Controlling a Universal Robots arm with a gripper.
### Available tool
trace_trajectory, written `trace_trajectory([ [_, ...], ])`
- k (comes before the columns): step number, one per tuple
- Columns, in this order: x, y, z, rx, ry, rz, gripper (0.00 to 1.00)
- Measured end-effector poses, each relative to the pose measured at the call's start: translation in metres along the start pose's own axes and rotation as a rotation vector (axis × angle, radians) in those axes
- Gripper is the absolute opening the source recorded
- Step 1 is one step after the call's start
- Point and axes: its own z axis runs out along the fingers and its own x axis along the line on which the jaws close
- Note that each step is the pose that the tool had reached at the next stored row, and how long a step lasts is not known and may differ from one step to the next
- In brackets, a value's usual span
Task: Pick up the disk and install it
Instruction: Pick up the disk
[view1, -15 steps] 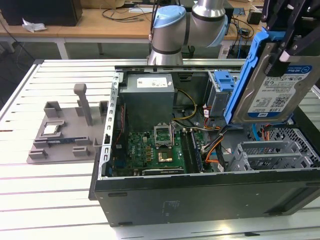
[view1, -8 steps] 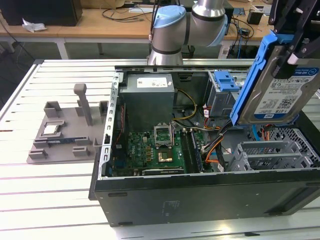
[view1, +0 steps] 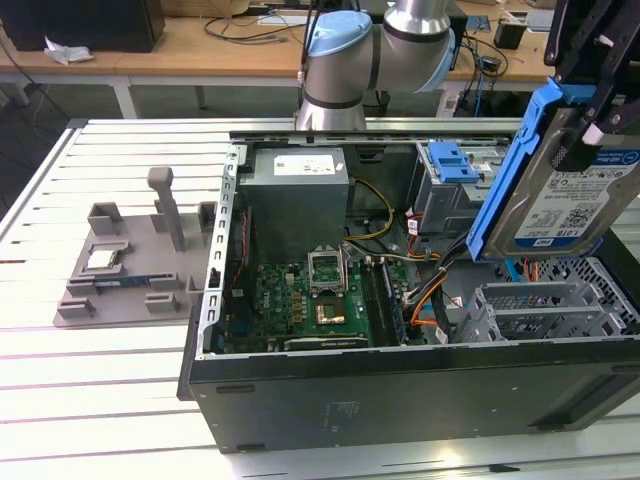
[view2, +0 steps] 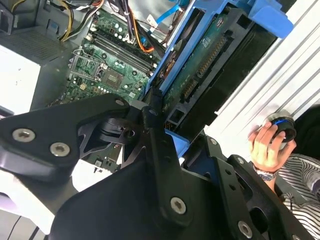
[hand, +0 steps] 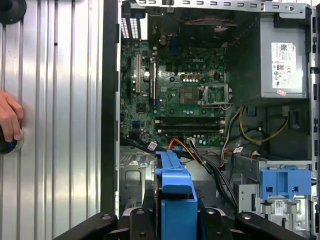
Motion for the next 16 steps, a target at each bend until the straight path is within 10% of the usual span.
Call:
trace_trajectory([
  [16,0.0012,-0.0128,0.0076,-0.0001,0.001,0.0,0.37],
])
